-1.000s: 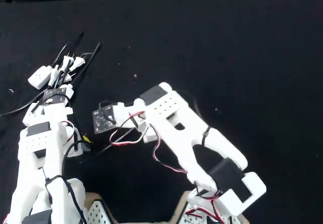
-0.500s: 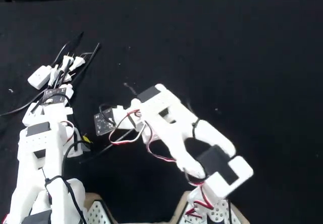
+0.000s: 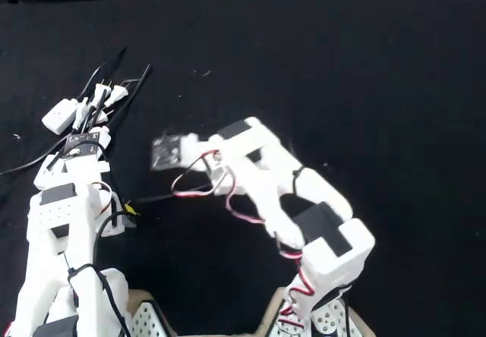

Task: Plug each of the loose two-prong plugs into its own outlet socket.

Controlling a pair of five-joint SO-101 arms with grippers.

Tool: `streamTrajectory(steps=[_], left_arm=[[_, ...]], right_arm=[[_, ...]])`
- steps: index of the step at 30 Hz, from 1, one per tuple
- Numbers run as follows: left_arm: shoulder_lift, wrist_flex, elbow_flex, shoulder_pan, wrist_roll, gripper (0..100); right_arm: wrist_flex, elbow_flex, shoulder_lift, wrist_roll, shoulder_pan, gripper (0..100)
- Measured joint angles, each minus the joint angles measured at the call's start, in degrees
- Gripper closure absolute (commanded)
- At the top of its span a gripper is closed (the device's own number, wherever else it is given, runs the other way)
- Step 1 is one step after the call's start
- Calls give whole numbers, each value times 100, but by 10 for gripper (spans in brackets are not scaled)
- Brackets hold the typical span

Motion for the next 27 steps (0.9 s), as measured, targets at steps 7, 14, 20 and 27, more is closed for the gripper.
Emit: streamTrajectory(steps=[7,14,20,27], left_arm=[[0,0,0,0,0,734],[0,0,0,0,0,734],[0,0,0,0,0,734],[0,0,0,0,0,734]], right_arm=[[-9,9,-677,-1407,1125,988],[-35,-237,-1292,-2804,2901,988],[-141,-1284,-835,-3341,4527,988],[501,-3666,1160,-3578,5292,988]])
